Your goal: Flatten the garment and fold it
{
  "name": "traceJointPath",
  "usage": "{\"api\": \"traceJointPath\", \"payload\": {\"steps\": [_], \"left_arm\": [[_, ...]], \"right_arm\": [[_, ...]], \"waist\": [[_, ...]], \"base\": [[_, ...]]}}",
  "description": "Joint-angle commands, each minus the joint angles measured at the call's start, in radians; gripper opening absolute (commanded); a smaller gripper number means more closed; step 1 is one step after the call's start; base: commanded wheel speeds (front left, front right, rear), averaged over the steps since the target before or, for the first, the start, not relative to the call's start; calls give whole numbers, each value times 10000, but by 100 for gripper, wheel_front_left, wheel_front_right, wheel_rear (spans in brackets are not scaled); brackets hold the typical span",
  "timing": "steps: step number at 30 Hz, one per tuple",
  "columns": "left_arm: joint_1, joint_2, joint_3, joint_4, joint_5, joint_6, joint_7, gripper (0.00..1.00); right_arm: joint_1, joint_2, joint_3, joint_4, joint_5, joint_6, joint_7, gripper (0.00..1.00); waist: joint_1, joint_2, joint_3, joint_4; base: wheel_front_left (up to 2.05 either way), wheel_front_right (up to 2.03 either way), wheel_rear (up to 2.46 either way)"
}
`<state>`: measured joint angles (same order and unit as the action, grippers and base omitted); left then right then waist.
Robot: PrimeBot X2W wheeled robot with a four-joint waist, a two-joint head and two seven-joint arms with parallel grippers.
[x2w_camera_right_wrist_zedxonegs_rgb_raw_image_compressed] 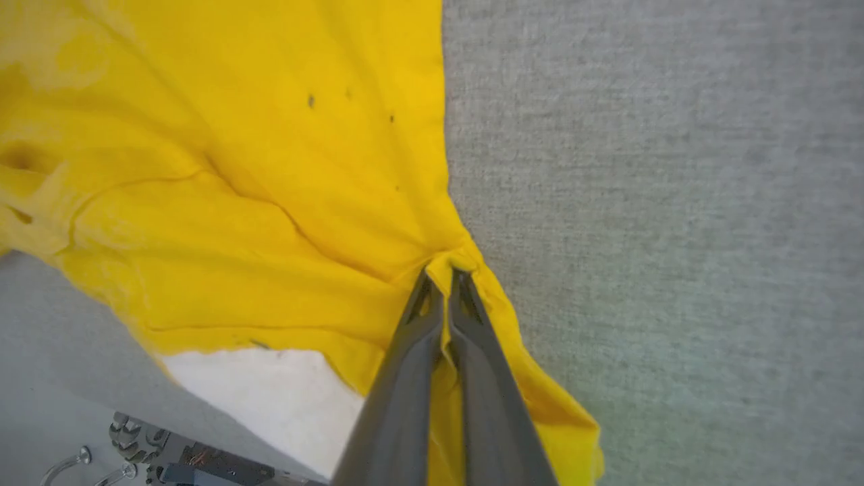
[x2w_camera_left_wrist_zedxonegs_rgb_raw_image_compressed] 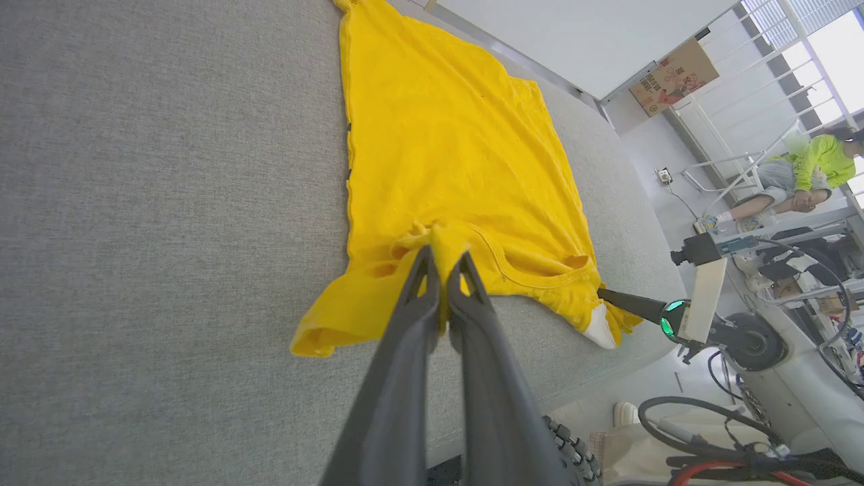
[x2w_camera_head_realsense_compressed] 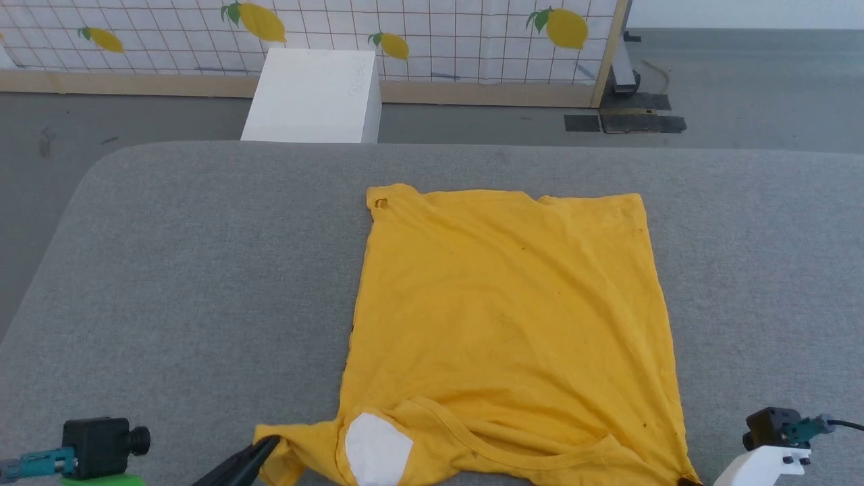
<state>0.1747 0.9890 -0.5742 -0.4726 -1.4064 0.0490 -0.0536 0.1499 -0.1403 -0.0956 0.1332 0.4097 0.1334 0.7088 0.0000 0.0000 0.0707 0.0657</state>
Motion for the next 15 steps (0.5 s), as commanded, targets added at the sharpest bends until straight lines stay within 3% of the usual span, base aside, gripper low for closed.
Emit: {"api": "traceJointPath", "payload": {"steps": [1, 2, 4, 5, 6, 10, 15], "left_arm": [[-205, -105, -38, 58, 75, -57, 54, 0], [-227, -137, -63, 84, 87, -55, 72, 0], [-268, -199, -121, 142, 120, -47, 116, 0], [-287, -233, -152, 167, 141, -41, 134, 0], [-298, -263, -173, 180, 156, -36, 139, 0], [-298, -348, -232, 192, 247, -5, 102, 0], [-294, -388, -200, 172, 461, -13, -105, 0]], "right_arm": [[-170, -2, 54, 511, -109, -27, -84, 0], [-210, -30, 61, 645, -116, -27, -120, 11], [-241, -25, -38, 833, -36, -27, -100, 42], [-244, -38, -85, 810, 35, -27, -28, 81], [-240, -68, -133, 715, 110, -27, 36, 100], [-47, -211, -594, -458, 487, -27, 614, 100], [339, -264, -1632, -3276, 1170, -27, 1761, 100]], "waist": [[0, 0, -15, 14], [0, 0, -30, 21], [0, 0, -79, 33], [0, 0, -107, 39], [0, 0, -126, 41], [0, 0, -134, 43], [0, 0, 144, 77]], "base": [[0, 0, 0], [0, 0, 0], [0, 0, 0], [0, 0, 0], [0, 0, 0], [0, 0, 0], [0, 0, 0]]}}
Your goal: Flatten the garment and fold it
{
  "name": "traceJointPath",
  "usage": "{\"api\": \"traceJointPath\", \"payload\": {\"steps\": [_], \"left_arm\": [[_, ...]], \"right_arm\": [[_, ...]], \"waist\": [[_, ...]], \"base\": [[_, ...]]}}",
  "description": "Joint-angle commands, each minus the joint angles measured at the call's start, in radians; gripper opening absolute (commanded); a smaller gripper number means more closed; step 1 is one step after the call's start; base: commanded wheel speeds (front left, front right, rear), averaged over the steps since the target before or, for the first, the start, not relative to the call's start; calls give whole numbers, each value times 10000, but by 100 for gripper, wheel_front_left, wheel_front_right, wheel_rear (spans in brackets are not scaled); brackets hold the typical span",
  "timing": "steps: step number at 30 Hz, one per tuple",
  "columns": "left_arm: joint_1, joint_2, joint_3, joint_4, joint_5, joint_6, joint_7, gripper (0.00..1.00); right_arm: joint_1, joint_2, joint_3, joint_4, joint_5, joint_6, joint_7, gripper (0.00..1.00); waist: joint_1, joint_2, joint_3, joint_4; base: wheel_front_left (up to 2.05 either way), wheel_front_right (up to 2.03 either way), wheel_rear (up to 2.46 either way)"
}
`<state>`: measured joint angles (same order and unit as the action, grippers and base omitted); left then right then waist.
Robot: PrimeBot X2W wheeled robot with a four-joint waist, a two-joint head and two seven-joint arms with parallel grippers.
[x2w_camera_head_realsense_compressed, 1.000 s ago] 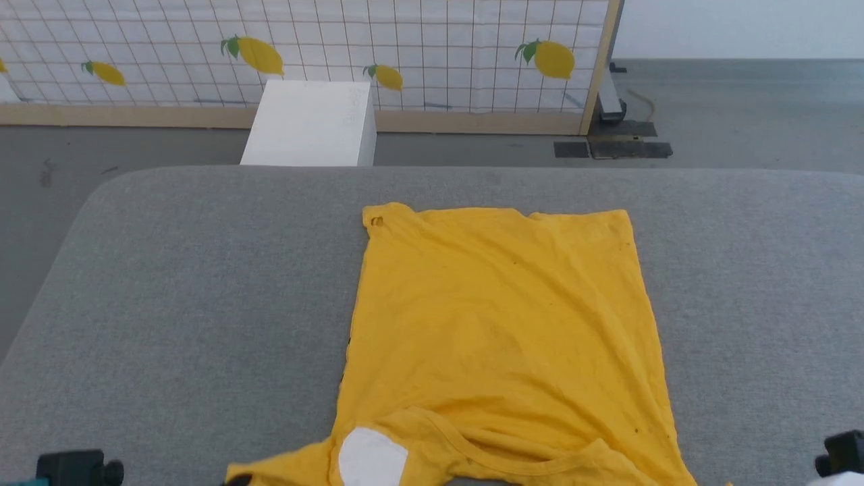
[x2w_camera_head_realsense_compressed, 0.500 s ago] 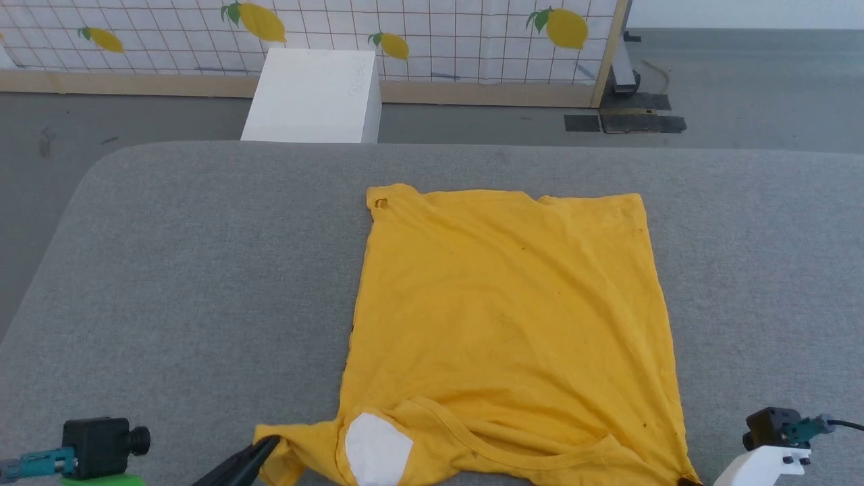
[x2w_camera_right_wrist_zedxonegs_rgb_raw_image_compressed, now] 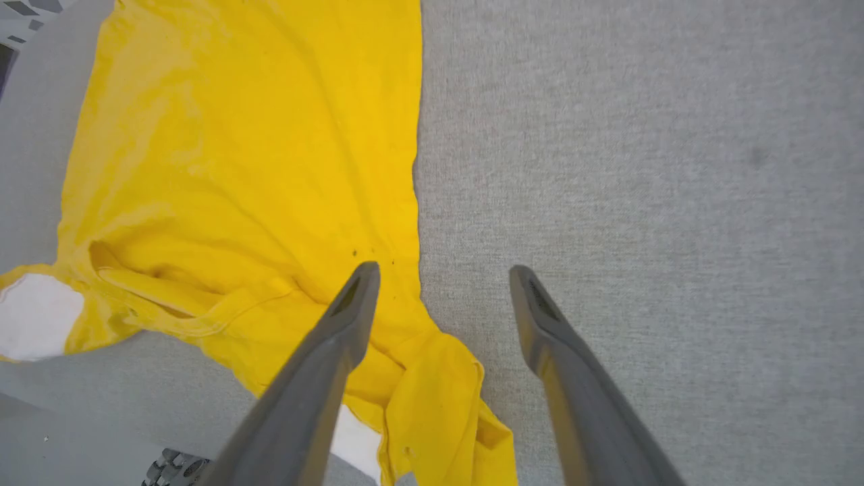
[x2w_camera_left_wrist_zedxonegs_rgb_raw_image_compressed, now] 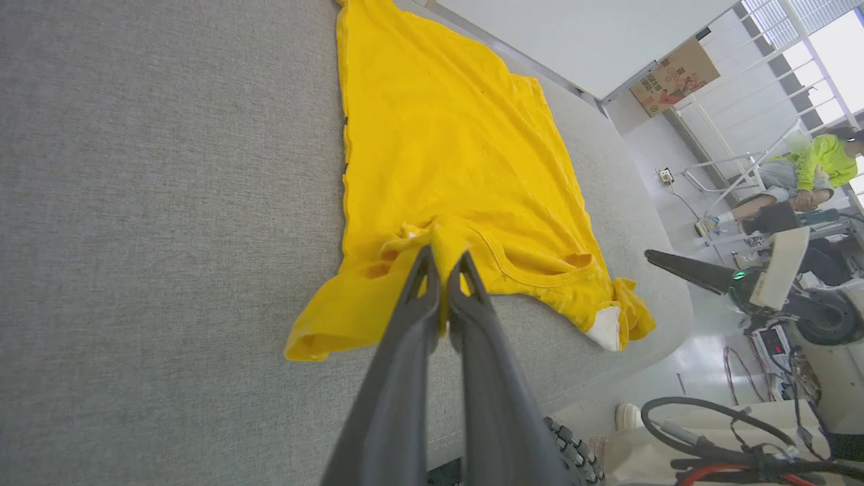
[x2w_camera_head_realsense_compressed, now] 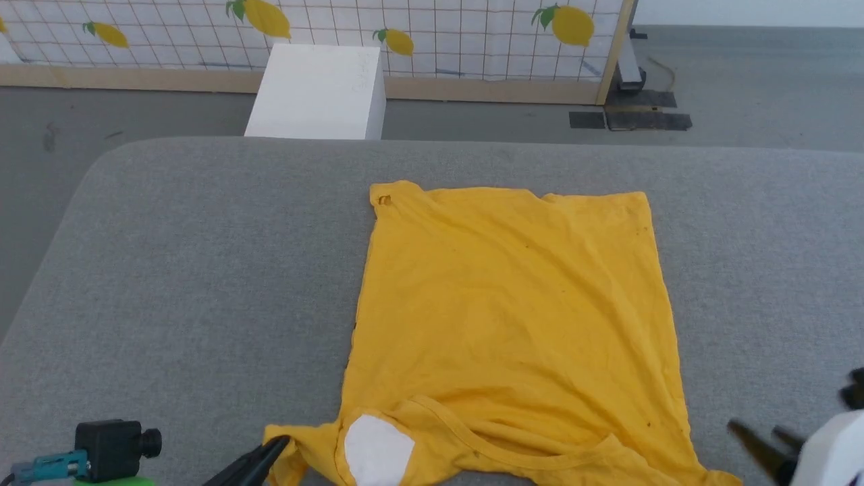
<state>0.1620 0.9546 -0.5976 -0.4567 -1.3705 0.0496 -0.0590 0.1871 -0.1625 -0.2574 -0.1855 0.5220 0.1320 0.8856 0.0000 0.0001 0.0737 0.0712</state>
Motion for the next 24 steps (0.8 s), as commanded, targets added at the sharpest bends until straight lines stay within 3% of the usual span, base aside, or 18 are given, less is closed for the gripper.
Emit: {"api": "traceJointPath", "payload": {"steps": [1, 4, 8, 16, 24], "left_arm": [[-182, -53, 53, 14, 140, -46, -97, 0], [-242, -59, 116, 32, 236, -148, -214, 0], [-417, -59, 190, 58, 335, -347, -273, 0], [-946, 114, 370, -88, 580, -749, -177, 0], [-1692, 177, 395, -250, 982, -1229, 56, 0]], "right_arm": [[-113, -66, -296, -677, 68, -13, -9, 100], [-626, -237, -786, -1812, -251, -13, -310, 100], [-1851, -425, -794, -1861, -1075, -13, -881, 100], [-5046, -555, 25, 252, -2229, -13, -755, 100], [-7636, -132, -173, 1900, -3940, -13, -10, 100]], "waist": [[0, -1, 206, 35], [0, -1, 527, 67], [0, -1, 976, 141], [0, -1, 2087, 409], [0, -1, 3482, 1047]], "base": [[0, 0, 0], [0, 0, 0], [0, 0, 0], [0, 0, 0], [0, 0, 0]]}}
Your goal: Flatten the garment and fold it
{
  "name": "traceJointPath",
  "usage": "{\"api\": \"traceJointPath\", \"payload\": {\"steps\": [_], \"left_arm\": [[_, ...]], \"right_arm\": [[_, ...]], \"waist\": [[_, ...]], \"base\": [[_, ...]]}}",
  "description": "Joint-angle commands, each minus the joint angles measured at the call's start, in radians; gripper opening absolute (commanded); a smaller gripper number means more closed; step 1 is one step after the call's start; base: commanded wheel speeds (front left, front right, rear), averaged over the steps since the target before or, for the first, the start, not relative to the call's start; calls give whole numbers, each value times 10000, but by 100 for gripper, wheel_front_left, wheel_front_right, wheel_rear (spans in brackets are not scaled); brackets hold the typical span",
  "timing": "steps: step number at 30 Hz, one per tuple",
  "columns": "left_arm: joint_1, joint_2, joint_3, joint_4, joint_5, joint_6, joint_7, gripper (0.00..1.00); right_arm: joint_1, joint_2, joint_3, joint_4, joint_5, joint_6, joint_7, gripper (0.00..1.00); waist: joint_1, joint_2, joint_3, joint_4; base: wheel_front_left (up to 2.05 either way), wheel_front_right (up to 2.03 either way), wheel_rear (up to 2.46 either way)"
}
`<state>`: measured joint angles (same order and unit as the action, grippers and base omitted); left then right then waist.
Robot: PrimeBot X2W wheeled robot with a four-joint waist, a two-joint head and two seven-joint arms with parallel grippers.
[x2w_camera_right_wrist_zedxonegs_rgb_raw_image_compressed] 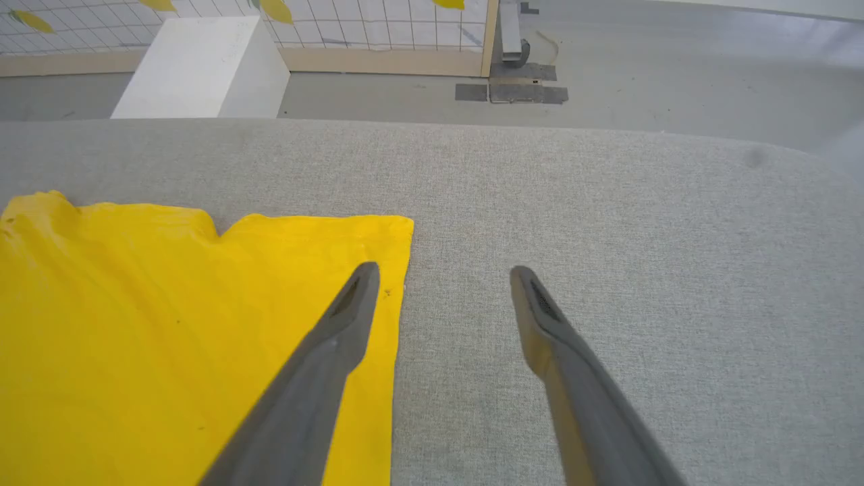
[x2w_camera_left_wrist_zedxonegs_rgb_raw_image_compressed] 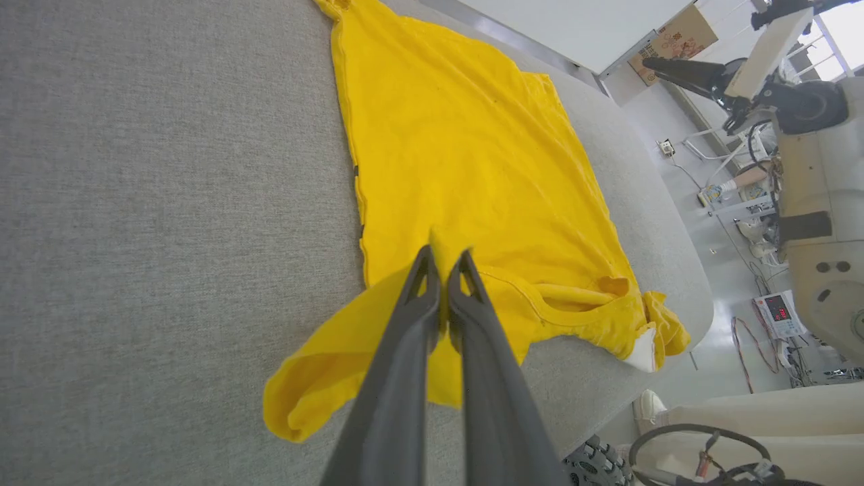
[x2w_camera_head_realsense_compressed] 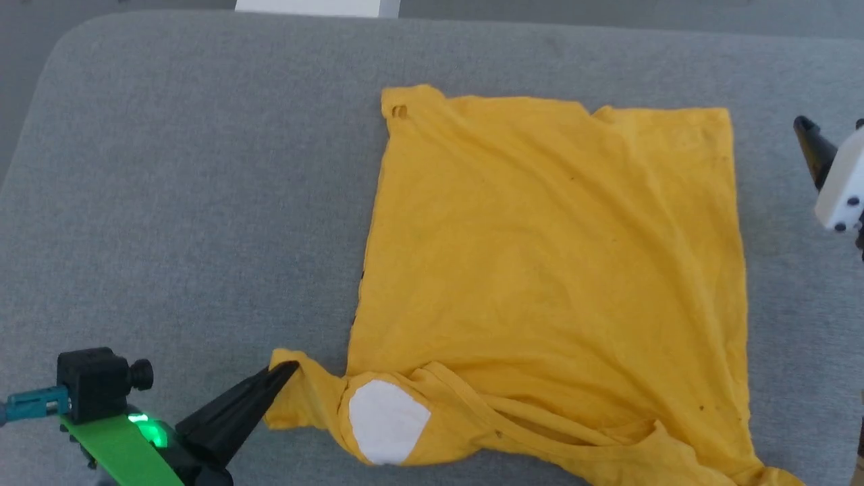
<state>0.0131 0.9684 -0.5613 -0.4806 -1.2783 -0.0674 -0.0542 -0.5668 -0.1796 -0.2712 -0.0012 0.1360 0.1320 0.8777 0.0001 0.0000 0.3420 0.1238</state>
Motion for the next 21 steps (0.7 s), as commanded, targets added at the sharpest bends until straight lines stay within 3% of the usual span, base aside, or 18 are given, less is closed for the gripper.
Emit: {"api": "traceJointPath", "payload": {"steps": [1, 6, 21], "left_arm": [[-307, 14, 21, 6, 90, -122, 35, 0], [-713, -125, -50, 231, 145, -344, 128, 0], [-1541, -444, -517, 769, 173, -621, 119, 0]], "right_arm": [[-319, 104, -99, 225, -270, -13, 242, 100], [-937, 391, -376, 734, -1021, -13, 911, 100], [-1793, 650, -901, 1228, -2147, -13, 1396, 100]], "waist": [[-1, 0, 962, 626], [-1, 0, 1523, 1032], [-1, 0, 2403, 1696]], "base": [[0, 0, 0], [0, 0, 0], [0, 0, 0]]}}
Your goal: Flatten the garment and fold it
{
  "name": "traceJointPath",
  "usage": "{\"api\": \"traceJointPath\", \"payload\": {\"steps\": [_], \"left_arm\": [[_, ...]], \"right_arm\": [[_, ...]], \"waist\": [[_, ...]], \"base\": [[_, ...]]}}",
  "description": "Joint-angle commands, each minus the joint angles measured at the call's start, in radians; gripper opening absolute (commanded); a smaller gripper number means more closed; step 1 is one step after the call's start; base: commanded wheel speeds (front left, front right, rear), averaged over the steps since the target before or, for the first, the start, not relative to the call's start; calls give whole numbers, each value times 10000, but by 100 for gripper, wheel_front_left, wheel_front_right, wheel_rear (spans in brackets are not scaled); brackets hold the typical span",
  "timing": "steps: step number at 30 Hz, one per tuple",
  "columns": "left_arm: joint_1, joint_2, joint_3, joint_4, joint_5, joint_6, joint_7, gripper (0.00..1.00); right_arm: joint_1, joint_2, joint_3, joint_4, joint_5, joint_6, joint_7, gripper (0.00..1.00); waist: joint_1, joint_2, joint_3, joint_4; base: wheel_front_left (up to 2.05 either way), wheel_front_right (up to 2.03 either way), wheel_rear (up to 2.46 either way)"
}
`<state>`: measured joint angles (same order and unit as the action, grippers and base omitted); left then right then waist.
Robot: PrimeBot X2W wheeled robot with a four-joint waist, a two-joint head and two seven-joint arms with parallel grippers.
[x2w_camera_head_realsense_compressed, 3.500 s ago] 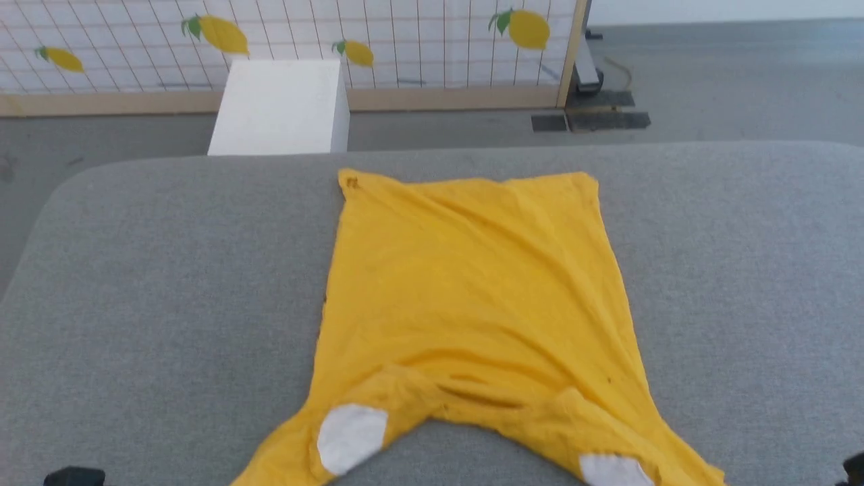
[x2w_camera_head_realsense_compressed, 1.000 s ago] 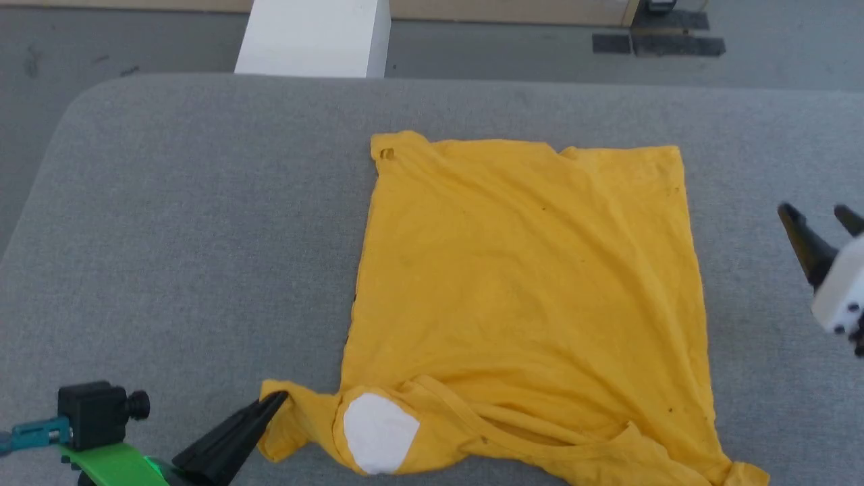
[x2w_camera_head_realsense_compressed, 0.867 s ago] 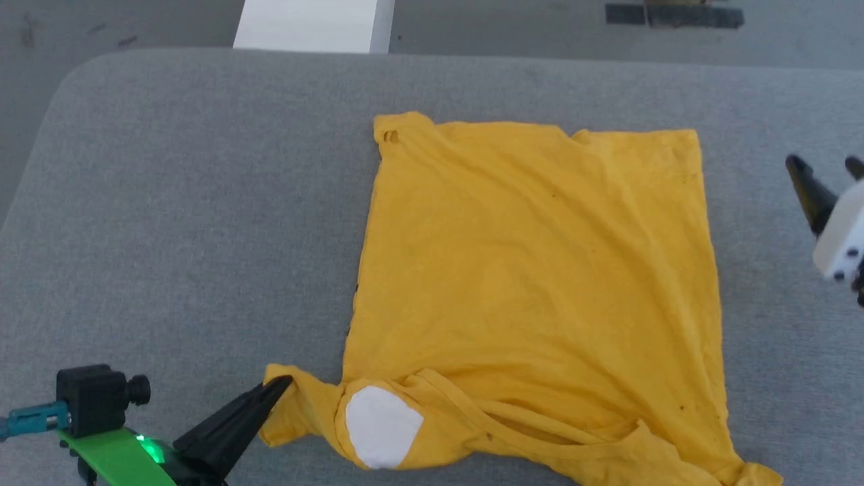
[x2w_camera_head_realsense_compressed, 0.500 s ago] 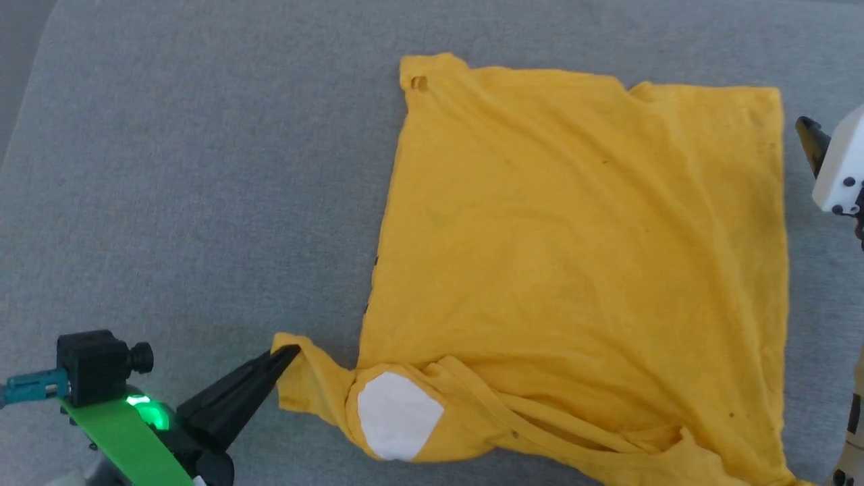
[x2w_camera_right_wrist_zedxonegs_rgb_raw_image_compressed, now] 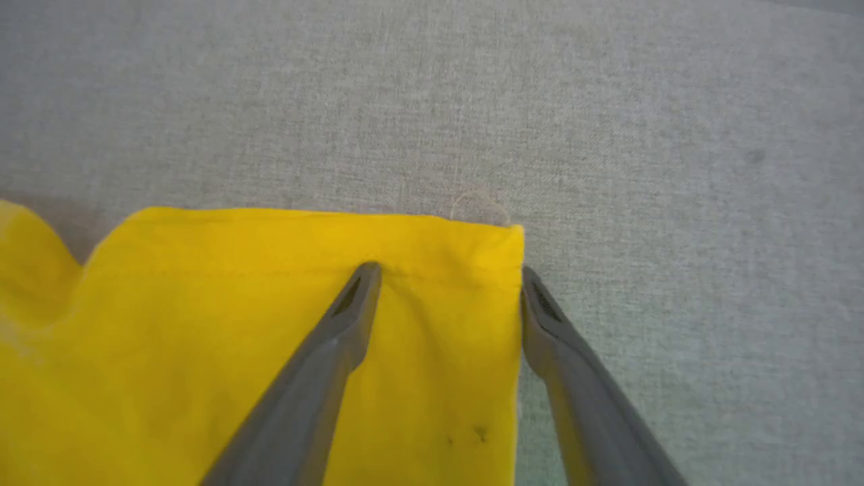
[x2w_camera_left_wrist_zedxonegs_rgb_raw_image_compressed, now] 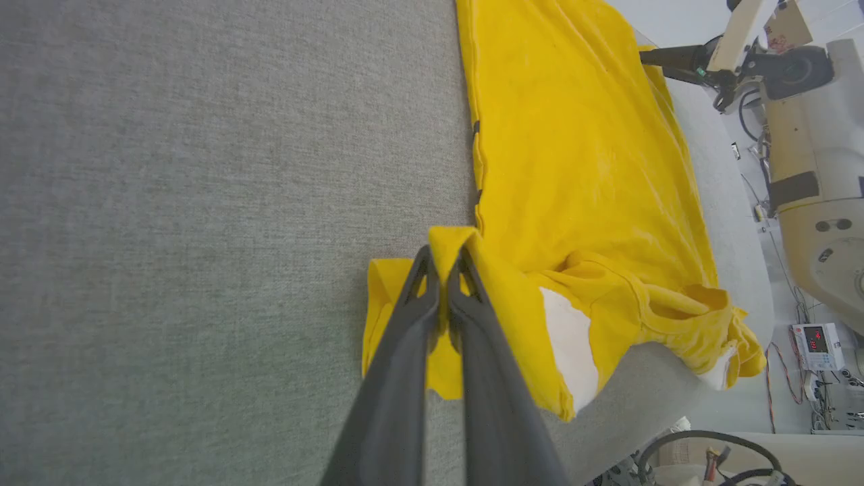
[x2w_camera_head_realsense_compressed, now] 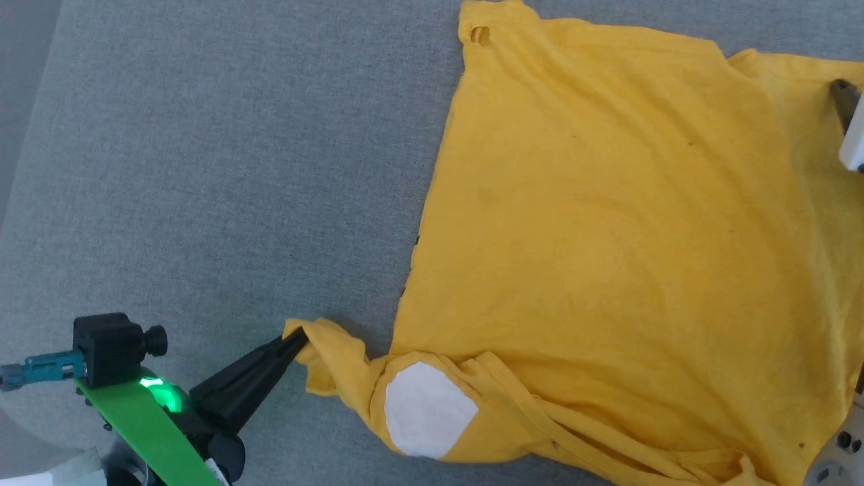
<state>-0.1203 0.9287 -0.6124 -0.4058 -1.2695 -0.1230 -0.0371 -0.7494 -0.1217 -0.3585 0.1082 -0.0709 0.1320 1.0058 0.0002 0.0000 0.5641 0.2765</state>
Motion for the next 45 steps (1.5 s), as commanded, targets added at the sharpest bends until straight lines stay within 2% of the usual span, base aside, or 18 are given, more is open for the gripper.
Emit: {"api": "traceJointPath", "payload": {"steps": [1, 2, 3, 5, 10, 14, 21, 22, 23, 24, 28, 33, 38, 45], "left_arm": [[-250, -46, -41, 43, 76, -68, -58, 0], [-282, -44, -70, 58, 69, -69, -63, 0], [-325, -41, -110, 59, 63, -71, -74, 0], [-389, -28, -176, 59, 39, -73, -111, 0], [-492, 65, -302, 125, -17, -74, -213, 0], [-525, 129, -370, 140, -42, -75, -362, 0], [-417, 181, -368, 329, 117, -60, -738, 0], [-306, 193, -418, 424, 232, 129, -761, 0], [-256, 204, -453, 435, 292, 244, -744, 0], [-71, 227, -551, 452, 385, 596, -690, 0], [322, 267, -656, 314, 313, 1037, -684, 0], [823, 372, -727, 50, 217, 1510, -763, 0], [1174, 470, -806, -231, 155, 1849, -767, 0], [1560, 591, -875, -504, 29, 2211, -759, 0]], "right_arm": [[12, 94, -65, 119, -172, -13, 194, 100], [3, 107, -114, 118, -262, -13, 287, 100], [-7, 128, -166, 106, -359, -13, 421, 49], [-15, 199, -311, 58, -519, -13, 732, 0], [-58, 400, -488, -189, -589, -13, 1132, 0], [-6, 454, -457, -330, -513, -13, 999, 0], [433, 196, 69, -461, 241, -13, -523, 0], [1007, 86, 223, -480, 834, -13, -1490, 0], [1295, 57, 223, -523, 1050, -13, -1835, 0], [2244, -27, 282, -625, 1524, -13, -2527, 0], [3731, -89, 120, -972, 2229, -13, -3088, 0], [5547, -59, -260, -1696, 3077, -13, -3284, 0], [7529, 253, -695, -2410, 3844, -13, -3152, 0], [10023, 575, -1163, -2713, 4629, -13, -2923, 0]], "waist": [[-2, 0, 211, 184], [-2, 0, 232, 190], [-2, 0, 257, 188], [-2, 0, 288, 163], [-2, 0, 208, 31], [-2, 0, -60, -148], [-2, 0, -914, -686], [-2, 0, -1467, -966], [-2, 0, -1658, -1056], [-2, 0, -2229, -1342], [-2, 0, -2976, -1753], [-2, 0, -3671, -2227], [-2, 0, -4124, -2614], [-2, 0, -4585, -2960]], "base": [[0, 0, 0], [0, 0, 0], [0, 0, 0], [0, 0, 0], [0, 0, 0], [0, 0, 0], [0, 0, 0], [0, 0, 0], [0, 0, 0], [0, 0, 0], [0, 0, 0], [0, 0, 0], [0, 0, 0], [0, 0, 0]]}}
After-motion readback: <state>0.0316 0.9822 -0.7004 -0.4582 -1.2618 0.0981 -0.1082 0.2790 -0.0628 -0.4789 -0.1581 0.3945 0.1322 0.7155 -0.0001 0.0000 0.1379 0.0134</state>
